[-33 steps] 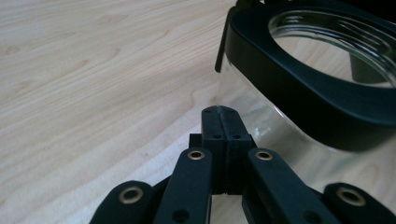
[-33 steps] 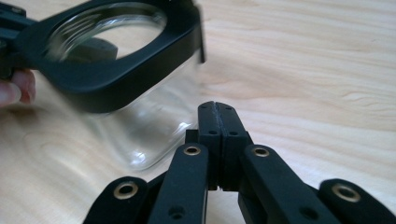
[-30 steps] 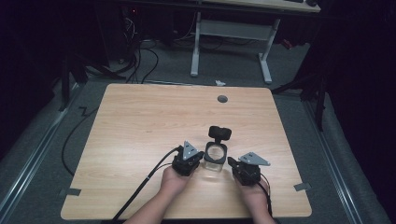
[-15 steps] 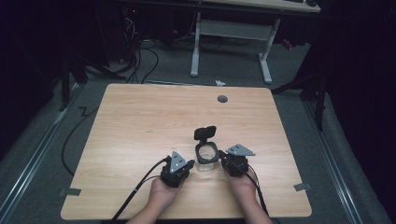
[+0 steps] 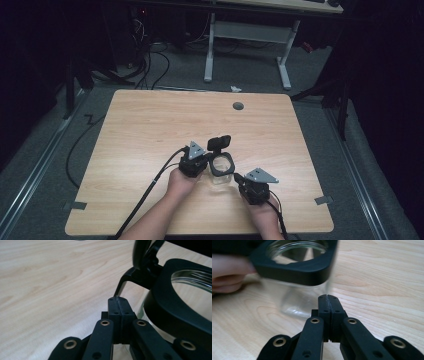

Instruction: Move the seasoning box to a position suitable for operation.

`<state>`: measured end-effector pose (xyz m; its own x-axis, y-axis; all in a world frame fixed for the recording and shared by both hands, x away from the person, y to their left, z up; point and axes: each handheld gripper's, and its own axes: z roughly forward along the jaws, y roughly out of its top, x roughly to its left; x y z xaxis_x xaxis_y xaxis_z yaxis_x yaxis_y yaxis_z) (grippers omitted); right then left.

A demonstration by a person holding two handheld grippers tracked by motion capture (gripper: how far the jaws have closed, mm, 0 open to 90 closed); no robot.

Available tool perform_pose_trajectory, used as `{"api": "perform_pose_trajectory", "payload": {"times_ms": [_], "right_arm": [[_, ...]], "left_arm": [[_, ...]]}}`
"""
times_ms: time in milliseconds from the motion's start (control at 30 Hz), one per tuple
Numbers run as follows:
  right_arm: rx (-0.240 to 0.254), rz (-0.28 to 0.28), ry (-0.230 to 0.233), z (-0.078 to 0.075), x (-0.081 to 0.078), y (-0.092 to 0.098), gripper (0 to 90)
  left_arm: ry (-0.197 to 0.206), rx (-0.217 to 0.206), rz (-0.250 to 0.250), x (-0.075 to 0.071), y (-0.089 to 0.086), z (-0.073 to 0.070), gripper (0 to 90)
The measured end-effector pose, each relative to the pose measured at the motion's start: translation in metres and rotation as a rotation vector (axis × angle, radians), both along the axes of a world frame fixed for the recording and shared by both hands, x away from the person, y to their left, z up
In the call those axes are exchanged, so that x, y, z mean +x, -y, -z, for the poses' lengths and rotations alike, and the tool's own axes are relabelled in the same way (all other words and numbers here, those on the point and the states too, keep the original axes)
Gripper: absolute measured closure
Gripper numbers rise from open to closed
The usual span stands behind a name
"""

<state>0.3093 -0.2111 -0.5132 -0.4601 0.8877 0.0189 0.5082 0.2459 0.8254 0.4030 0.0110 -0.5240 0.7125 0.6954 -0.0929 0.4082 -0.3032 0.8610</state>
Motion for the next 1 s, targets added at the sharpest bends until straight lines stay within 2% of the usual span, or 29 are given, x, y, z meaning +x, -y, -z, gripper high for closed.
{"api": "perform_pose_trajectory", "payload": {"times_ms": [67,100,167,233,267,367,400,433,500,533,600,667,800,900,967,1000], "right_arm": [[-0.004,0.019,-0.003,0.001,0.004,0.003,90.0],[0.003,0.027,-0.004,0.002,0.006,0.004,89.9],[0.007,0.034,-0.006,0.002,0.011,0.003,89.9],[0.006,0.030,-0.003,0.002,0.017,-0.002,90.0],[-0.010,0.033,0.006,0.002,0.021,-0.003,89.9],[-0.023,0.059,0.009,0.000,0.022,0.003,89.1],[-0.022,0.067,0.008,-0.001,0.019,0.008,89.1],[-0.016,0.074,0.022,-0.005,0.001,0.018,89.3],[-0.003,0.062,0.009,-0.007,-0.018,0.022,89.8],[-0.010,0.048,0.007,-0.007,-0.027,0.021,89.9],[-0.002,0.017,-0.009,-0.005,-0.040,0.014,90.0],[-0.015,-0.015,-0.016,-0.001,-0.046,0.004,90.0],[-0.035,-0.019,-0.017,0.003,-0.041,-0.007,90.0],[-0.039,0.002,-0.019,0.006,-0.027,-0.007,90.0],[-0.042,0.018,-0.023,0.008,-0.011,-0.005,90.0],[-0.042,0.018,-0.023,0.008,-0.011,-0.005,90.0]], "left_arm": [[0.007,0.007,0.004,-0.005,0.000,0.000,90.0],[0.007,0.009,0.019,-0.015,0.001,0.000,90.0],[0.008,0.004,0.019,-0.030,0.001,0.001,90.0],[0.029,0.020,-0.023,-0.042,0.001,0.001,90.0],[0.014,-0.005,-0.029,-0.044,-0.003,0.002,90.0],[0.015,-0.007,-0.034,-0.048,-0.006,0.004,90.0],[0.024,0.006,-0.032,-0.049,-0.006,0.002,90.0],[0.024,0.021,-0.037,-0.048,-0.007,0.002,90.0],[0.016,0.025,-0.038,-0.047,-0.008,0.002,90.0],[0.004,0.025,-0.038,-0.047,-0.009,0.002,90.0],[0.013,0.031,-0.021,-0.050,-0.007,0.000,90.0],[0.016,0.030,-0.015,-0.052,-0.006,-0.002,90.0],[0.013,0.023,-0.013,-0.058,-0.007,-0.004,90.0],[0.023,0.037,0.003,-0.065,-0.008,-0.005,90.0],[0.029,0.040,-0.019,-0.068,-0.013,-0.006,90.0],[0.030,0.041,-0.043,-0.070,-0.017,-0.007,90.0]]}}
